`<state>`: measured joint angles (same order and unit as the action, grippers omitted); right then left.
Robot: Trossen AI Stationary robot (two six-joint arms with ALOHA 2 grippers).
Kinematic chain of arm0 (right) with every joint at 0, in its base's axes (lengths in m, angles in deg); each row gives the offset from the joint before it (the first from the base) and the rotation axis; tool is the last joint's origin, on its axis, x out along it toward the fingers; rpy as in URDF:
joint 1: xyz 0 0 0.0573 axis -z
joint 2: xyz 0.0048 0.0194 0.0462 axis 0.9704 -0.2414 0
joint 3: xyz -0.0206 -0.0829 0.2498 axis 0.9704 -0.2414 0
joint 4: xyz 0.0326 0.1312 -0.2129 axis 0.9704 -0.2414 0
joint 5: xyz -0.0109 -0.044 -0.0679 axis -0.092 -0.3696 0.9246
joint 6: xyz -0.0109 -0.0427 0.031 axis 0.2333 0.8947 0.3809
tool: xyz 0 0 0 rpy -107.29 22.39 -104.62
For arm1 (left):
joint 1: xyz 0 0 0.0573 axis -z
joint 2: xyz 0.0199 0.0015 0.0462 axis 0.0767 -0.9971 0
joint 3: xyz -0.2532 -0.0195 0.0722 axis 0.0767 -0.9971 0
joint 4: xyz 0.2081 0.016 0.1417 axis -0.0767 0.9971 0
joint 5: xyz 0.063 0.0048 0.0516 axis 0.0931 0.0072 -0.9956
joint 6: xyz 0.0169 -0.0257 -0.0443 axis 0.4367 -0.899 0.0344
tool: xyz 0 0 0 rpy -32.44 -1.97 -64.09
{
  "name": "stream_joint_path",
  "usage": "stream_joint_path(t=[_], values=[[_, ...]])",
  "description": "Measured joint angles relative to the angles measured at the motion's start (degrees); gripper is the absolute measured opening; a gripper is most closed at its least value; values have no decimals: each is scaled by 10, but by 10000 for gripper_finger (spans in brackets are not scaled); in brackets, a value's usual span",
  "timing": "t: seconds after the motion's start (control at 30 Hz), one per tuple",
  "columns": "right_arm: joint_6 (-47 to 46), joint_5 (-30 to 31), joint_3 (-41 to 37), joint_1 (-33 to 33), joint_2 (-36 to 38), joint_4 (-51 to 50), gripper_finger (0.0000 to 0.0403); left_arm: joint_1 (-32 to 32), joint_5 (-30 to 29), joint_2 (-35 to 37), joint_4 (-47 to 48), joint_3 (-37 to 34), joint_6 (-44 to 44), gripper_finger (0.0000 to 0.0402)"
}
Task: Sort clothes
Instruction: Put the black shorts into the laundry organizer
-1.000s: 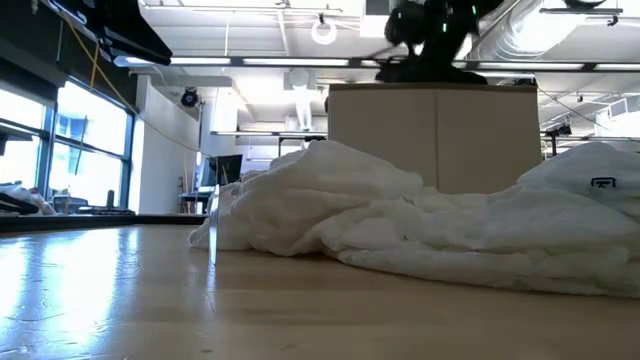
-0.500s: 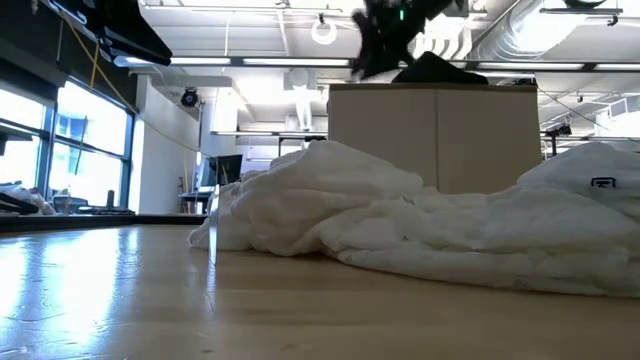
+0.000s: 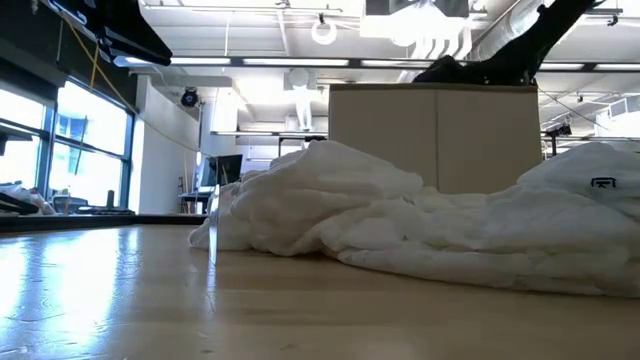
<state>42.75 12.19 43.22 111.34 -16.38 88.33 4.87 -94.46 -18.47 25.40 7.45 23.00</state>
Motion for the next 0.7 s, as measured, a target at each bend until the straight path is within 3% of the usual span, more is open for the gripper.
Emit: stream_joint_path(t=[0.2,0.3,0.37,0.5,0.6,0.7], values=[[58,-8,141,-29,45,-162,124,0,0,0,8,0,-3,93],[47,23,237,-46,45,-328,124,0,-1,0,13,0,-5,93],[50,64,280,-64,41,-378,124,0,-2,0,15,0,-6,93],[138,121,282,-117,42,-287,123,0,-2,0,17,0,-6,93],[171,57,233,-136,41,-154,123,0,-2,0,17,0,-6,93],[144,-21,177,-127,25,-57,123,0,-3,0,17,0,-5,93]])
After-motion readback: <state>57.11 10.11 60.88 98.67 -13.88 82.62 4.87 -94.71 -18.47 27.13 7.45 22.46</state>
